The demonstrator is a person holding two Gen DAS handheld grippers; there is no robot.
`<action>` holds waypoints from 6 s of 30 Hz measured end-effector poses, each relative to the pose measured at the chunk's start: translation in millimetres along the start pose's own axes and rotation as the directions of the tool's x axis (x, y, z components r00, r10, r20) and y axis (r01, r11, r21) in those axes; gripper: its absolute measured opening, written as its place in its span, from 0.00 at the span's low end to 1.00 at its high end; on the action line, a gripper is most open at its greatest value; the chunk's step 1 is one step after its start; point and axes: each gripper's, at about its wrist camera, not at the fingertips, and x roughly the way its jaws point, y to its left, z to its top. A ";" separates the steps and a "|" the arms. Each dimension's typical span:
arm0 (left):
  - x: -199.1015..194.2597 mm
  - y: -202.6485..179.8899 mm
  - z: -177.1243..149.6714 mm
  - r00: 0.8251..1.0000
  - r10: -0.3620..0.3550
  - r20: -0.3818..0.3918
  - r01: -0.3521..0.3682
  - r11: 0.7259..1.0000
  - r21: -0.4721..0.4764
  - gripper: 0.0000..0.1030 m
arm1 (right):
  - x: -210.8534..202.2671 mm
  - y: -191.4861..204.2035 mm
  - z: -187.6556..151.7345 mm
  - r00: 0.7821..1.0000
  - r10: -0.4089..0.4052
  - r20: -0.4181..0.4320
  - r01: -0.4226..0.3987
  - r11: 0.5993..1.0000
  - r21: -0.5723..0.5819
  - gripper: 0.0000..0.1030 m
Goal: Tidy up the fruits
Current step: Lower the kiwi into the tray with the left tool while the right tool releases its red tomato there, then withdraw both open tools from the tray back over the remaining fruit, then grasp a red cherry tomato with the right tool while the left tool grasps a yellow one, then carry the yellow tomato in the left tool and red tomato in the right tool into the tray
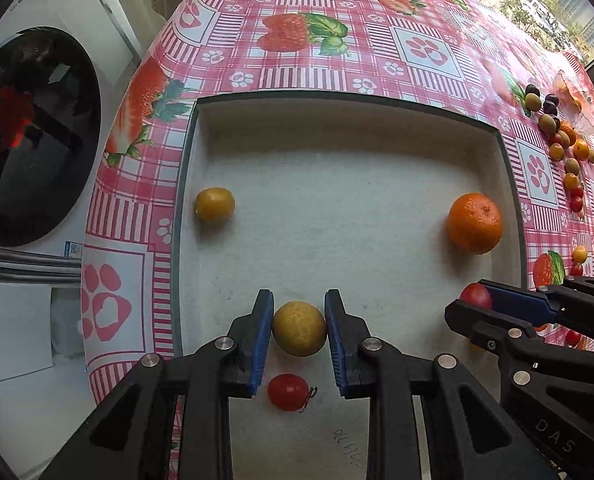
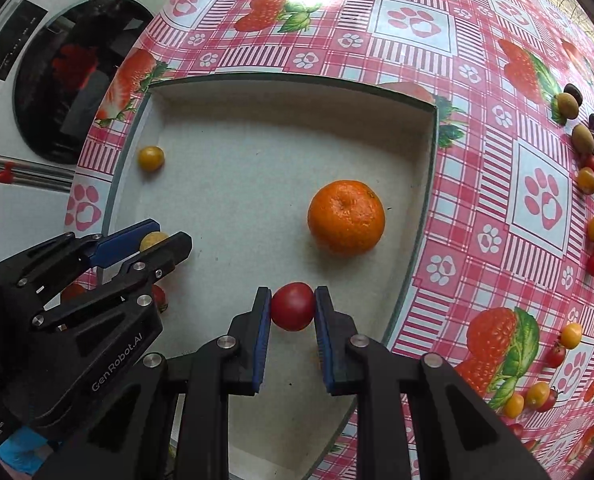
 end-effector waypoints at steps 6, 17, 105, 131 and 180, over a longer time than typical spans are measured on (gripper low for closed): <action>6.0 2.1 -1.3 0.999 0.026 -0.019 -0.026 1.000 -0.001 0.52 | 15.6 2.8 0.7 0.999 -0.030 -0.028 0.030 1.000 -0.004 0.24; -4.1 15.1 7.7 0.999 0.045 -0.002 -0.045 0.998 -0.051 0.74 | 5.0 -12.6 2.1 0.999 0.042 -0.013 -0.042 0.998 0.037 0.51; -1.0 -287.2 -52.4 0.973 -0.179 -0.143 0.225 0.871 0.437 0.19 | -54.6 -225.9 -162.8 0.986 -0.140 0.094 0.090 0.909 0.407 0.23; -57.1 -146.9 -39.7 0.977 -0.213 0.005 0.208 0.960 0.187 0.19 | -88.8 -154.8 -117.4 0.987 -0.080 0.137 0.046 0.971 0.236 0.24; -1.5 -9.4 -82.2 0.996 0.042 -0.076 -0.045 0.998 -0.035 0.19 | 21.9 11.4 -65.0 0.993 -0.081 -0.092 0.064 0.983 -0.171 0.24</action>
